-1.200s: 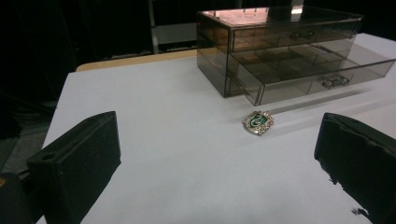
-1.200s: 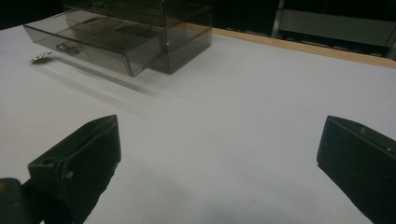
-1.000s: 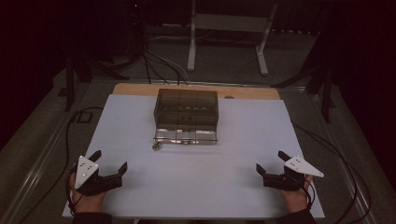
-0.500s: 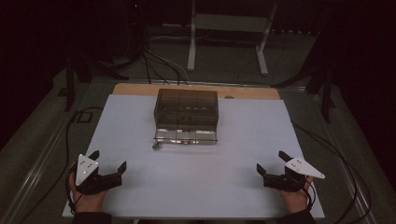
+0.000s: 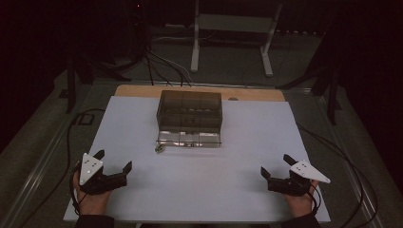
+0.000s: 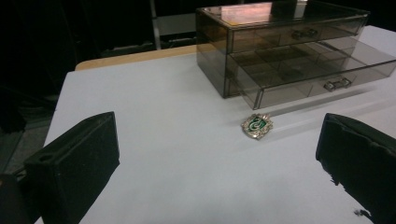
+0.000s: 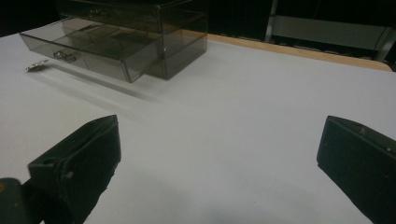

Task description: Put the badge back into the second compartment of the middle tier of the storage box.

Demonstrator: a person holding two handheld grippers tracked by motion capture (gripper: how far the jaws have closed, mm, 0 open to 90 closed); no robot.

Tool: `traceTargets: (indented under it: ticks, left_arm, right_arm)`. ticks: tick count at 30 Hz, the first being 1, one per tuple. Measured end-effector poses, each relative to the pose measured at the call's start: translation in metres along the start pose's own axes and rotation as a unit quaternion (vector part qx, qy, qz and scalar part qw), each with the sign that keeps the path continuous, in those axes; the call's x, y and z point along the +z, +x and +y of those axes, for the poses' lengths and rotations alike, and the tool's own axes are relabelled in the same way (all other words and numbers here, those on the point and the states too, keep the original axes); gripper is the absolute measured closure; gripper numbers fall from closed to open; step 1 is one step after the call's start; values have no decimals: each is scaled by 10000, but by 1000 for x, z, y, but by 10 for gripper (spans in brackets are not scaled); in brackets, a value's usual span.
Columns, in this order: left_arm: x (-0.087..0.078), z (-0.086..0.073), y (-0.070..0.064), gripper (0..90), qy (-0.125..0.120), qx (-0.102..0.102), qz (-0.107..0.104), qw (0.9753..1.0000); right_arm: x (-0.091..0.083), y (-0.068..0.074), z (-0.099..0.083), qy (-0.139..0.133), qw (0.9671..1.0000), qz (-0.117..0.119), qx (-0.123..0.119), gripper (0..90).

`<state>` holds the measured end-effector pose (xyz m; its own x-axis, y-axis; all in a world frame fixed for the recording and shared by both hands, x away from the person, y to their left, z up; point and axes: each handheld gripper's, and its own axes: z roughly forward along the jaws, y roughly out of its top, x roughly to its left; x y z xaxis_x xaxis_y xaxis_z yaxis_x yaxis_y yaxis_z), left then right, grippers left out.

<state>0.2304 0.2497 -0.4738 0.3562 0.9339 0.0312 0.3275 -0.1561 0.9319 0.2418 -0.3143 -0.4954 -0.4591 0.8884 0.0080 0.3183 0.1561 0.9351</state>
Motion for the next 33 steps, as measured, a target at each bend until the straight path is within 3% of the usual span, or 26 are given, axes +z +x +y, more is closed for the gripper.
traceTargets:
  ticks: [12, 33]
  left_arm:
    - [13, 13, -7, 4, -11, 101, -151, 9998]
    - [47, 17, -16, 5, 183, 171, -299, 9992]
  right_arm:
    - [2, 0, 0, 10, 10000, 32, 25, 0]
    - [2, 0, 0, 10, 10000, 24, 36, 0]
